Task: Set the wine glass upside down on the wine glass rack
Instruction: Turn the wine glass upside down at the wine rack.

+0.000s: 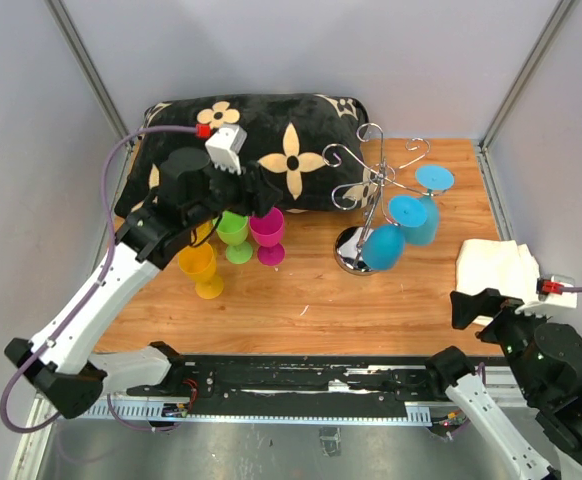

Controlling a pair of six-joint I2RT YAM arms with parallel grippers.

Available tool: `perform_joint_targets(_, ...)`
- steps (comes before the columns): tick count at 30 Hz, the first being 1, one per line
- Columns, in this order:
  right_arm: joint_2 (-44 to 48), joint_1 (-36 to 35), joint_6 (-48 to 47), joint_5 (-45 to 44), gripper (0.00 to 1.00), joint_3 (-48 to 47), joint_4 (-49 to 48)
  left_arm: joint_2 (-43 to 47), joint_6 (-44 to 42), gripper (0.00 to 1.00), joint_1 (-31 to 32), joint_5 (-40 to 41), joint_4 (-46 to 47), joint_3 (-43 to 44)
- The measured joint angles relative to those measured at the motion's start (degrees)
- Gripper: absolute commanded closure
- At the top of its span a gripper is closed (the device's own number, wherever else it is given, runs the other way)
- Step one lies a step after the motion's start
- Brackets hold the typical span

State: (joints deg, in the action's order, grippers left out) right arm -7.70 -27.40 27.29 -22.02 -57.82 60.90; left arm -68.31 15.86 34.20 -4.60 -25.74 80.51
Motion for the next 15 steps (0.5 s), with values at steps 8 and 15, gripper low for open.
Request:
perform_joint_targets(8,-14.4,0.0,1.9,-0.7,0.01,-12.1,4.9,11.0,1.3,0.03,0.0,5.7,-9.1,-12.7)
perform_joint_targets(15,-25.8,0.0,-1.4,0.2,0.13,-22.8,1.2,18.0,6.8,0.0,0.0,11.8,-15.6,-16.4)
